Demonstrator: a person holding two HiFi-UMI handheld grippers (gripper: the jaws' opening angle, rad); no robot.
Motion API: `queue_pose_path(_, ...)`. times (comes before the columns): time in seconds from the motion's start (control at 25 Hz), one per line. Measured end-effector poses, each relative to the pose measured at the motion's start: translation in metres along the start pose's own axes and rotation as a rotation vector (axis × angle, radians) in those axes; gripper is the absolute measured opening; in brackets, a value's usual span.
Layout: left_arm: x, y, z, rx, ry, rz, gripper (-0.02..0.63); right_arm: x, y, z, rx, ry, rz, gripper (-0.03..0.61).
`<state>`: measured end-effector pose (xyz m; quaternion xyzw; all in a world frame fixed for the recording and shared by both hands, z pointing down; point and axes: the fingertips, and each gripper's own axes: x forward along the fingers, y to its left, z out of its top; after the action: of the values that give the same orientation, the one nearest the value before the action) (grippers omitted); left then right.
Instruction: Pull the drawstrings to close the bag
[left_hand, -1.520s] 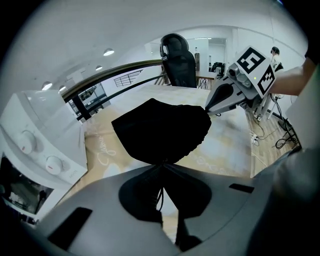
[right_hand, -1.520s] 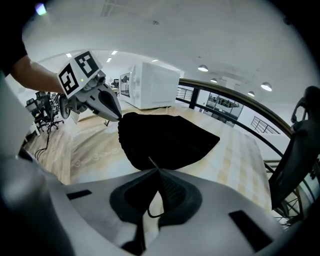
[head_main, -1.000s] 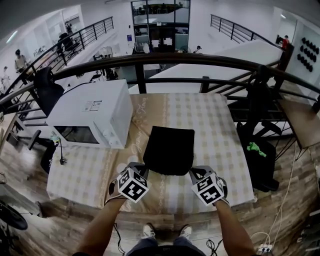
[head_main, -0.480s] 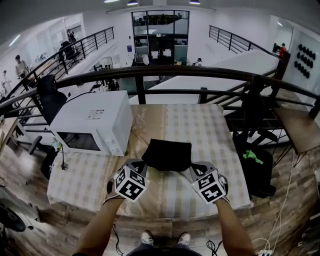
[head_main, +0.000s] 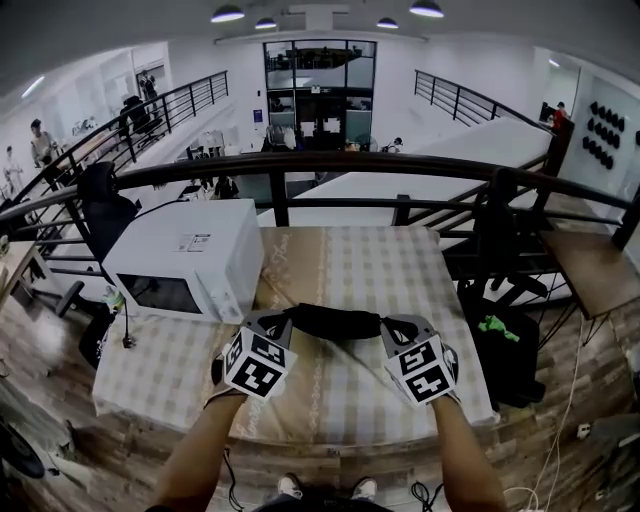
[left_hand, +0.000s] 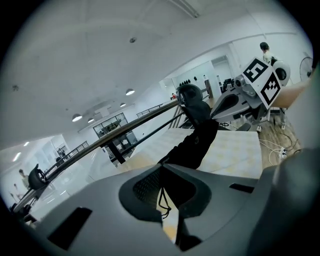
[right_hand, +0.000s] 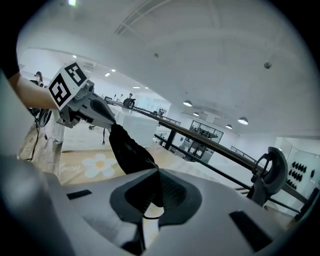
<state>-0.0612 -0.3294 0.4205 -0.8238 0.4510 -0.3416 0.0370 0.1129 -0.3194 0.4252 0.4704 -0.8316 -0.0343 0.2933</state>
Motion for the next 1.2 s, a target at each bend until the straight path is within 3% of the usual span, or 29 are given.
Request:
queue_pose_path(0.4, -0.018, 0.018, 0.041, -0.069, -0.107, 0.049, 0.028, -0.024, -0.025, 0.043, 0.000, -0.090, -0.066, 0.021)
queue_pose_path(1.2, -0.062, 0.047, 0.114, -0.204, -0.364, 0.181, 0.028, -0.061, -0.066, 0.109, 0.095, -0.302, -0.219, 0.021)
